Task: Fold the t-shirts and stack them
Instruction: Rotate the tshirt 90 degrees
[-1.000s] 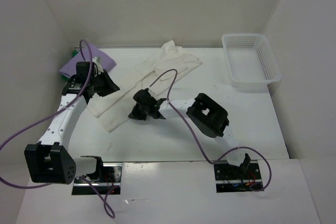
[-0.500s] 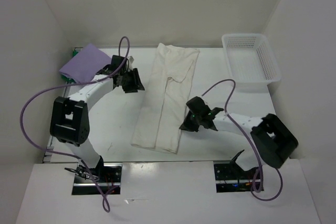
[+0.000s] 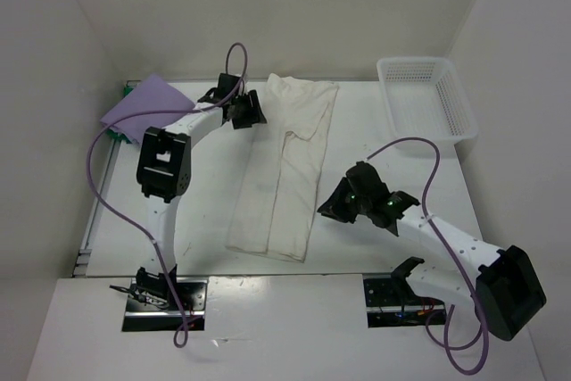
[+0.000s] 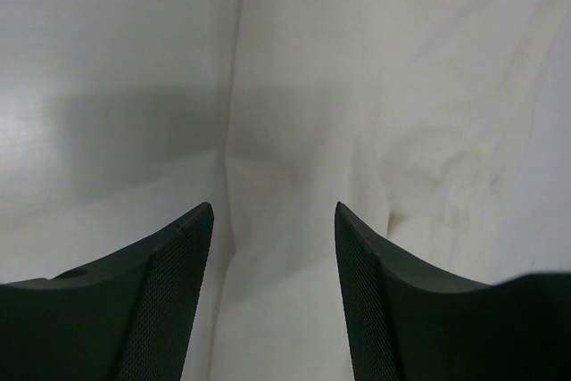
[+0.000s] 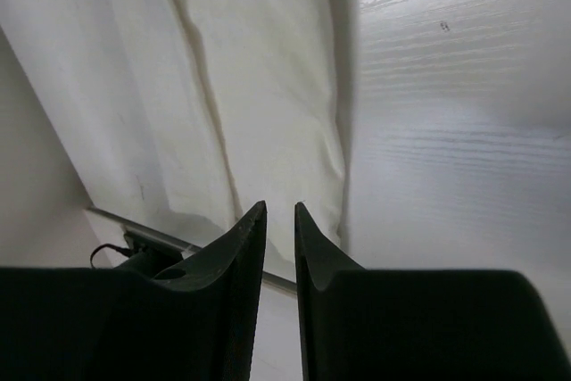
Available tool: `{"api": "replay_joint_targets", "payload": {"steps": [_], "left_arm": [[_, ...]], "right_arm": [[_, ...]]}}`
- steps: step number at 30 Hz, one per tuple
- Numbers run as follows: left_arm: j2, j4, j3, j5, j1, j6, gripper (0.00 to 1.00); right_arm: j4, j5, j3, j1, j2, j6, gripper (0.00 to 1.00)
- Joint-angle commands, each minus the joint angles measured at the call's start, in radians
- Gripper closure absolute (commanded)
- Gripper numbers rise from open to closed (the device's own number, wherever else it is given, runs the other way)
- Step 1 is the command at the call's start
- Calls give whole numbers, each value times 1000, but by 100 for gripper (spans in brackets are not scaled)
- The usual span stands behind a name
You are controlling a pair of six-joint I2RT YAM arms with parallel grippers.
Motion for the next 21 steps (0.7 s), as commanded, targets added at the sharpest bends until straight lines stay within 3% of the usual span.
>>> {"api": "replay_joint_targets", "payload": {"steps": [1, 10, 16, 17, 21], "left_arm": [[120, 31, 183, -20, 2, -19, 36], [365, -103, 579, -67, 2, 12, 36], [423, -37, 579, -9, 11, -30, 68], [423, -8, 579, -9, 11, -30, 81], [400, 61, 534, 16, 31, -65, 98]], "right_arm": [[-20, -33, -1, -4, -52, -24, 76], [-40, -77, -30, 6, -92, -36, 76], [-29, -87, -30, 6, -69, -36, 76], [-29, -87, -30, 6, -56, -45, 76], [-20, -97, -30, 6, -43, -45, 72]]}}
